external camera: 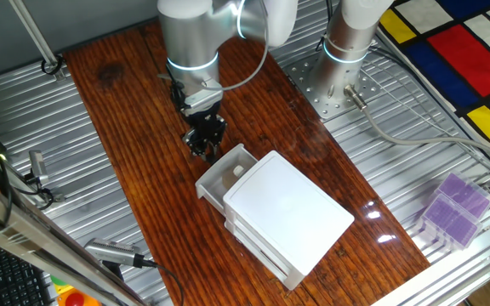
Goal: Take something out of a drawer
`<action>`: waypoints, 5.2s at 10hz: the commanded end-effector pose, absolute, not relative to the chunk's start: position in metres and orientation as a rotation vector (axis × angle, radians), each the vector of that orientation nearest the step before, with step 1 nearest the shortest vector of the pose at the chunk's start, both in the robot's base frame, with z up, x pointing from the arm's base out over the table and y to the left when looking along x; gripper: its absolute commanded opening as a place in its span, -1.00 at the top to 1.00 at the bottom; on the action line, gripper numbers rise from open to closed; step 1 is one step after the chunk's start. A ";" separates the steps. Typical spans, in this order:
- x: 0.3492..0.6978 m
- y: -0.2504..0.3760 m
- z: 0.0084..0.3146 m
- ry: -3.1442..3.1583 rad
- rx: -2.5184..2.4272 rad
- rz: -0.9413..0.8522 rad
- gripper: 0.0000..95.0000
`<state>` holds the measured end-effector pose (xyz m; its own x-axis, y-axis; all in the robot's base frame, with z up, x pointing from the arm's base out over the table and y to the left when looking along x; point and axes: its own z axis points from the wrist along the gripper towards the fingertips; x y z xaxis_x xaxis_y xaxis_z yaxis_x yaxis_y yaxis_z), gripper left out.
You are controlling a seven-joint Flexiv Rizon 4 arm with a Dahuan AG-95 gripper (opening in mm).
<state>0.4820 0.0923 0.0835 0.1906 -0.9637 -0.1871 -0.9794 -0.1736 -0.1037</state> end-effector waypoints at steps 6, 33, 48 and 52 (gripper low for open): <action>0.481 0.092 0.083 1.899 -2.252 0.105 1.00; 0.481 0.075 0.077 1.932 -2.253 0.066 1.00; 0.483 0.062 0.101 1.979 -2.259 0.066 -0.60; 0.479 0.081 0.176 2.164 -2.221 0.032 -0.60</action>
